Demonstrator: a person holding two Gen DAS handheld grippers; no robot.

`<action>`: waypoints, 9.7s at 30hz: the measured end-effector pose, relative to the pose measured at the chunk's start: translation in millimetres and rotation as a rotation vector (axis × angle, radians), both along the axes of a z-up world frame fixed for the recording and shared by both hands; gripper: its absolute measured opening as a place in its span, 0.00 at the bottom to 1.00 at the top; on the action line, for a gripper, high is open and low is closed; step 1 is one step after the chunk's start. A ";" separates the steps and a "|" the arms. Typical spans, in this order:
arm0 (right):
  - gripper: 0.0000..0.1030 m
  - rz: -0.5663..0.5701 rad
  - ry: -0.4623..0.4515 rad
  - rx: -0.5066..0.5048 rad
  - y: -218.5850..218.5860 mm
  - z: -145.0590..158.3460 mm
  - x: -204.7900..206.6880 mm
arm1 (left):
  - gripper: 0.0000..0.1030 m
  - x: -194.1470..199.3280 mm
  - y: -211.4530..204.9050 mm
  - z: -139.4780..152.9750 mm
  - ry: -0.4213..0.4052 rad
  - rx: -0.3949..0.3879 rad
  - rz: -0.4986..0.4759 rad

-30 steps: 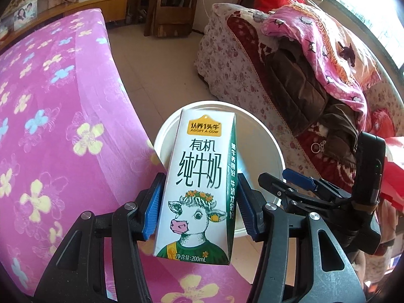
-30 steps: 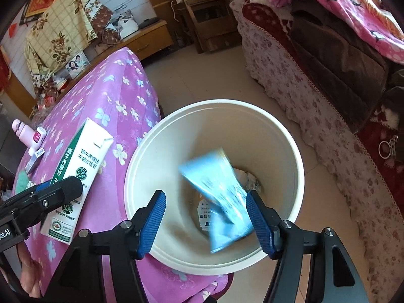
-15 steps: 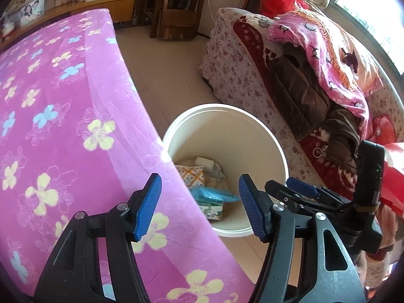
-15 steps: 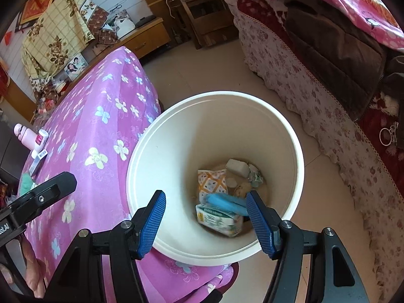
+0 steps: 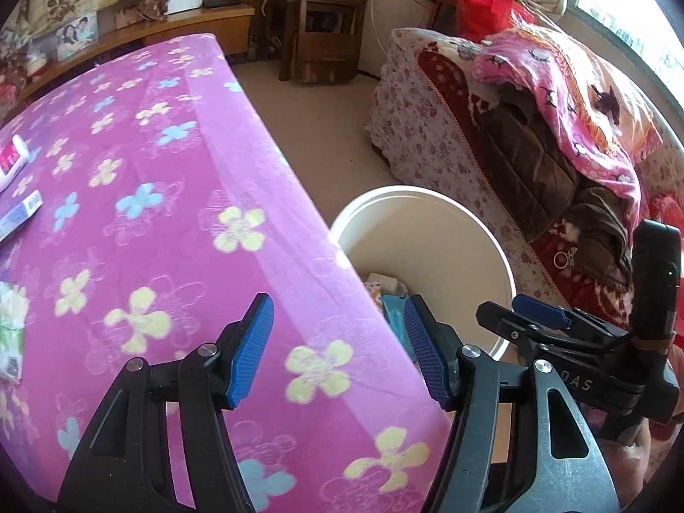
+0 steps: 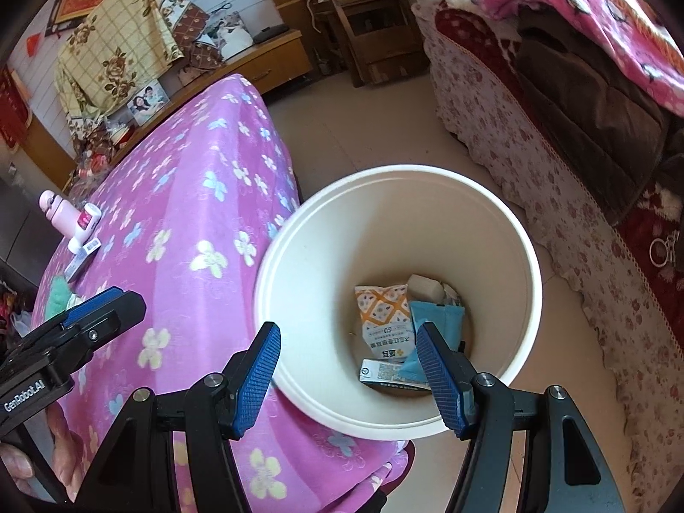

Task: Collect trash
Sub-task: 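Move both open tools back over the remaining trash on the table, then grasp the green cloth with the left tool while the right tool grasps the white-green packet, then lift the green cloth and white-green packet and carry them over the white bucket, then open both tools to drop the cloth and packet into the bucket, then move both open tools back over the medicine boxes on the table, then grasp the rainbow medicine box with the left tool while the right tool grasps the white medicine box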

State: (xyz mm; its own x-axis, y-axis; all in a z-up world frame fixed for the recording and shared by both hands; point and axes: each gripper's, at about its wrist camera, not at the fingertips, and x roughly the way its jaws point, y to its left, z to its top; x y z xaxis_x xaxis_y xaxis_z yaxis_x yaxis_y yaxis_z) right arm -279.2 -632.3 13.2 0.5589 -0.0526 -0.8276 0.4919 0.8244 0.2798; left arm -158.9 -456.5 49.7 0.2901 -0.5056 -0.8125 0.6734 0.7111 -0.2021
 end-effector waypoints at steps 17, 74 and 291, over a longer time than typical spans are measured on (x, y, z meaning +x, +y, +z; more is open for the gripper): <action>0.63 0.164 -0.047 -0.038 81.8 40.0 43.0 | 0.60 21.5 105.0 19.7 -0.023 0.006 0.137; 0.78 0.510 0.063 -0.088 361.9 2.0 240.8 | 0.30 106.4 372.2 13.9 -0.039 -0.009 0.504; 0.62 0.555 0.042 -0.145 360.6 3.5 374.5 | 0.60 187.2 396.6 -8.7 0.033 0.014 0.566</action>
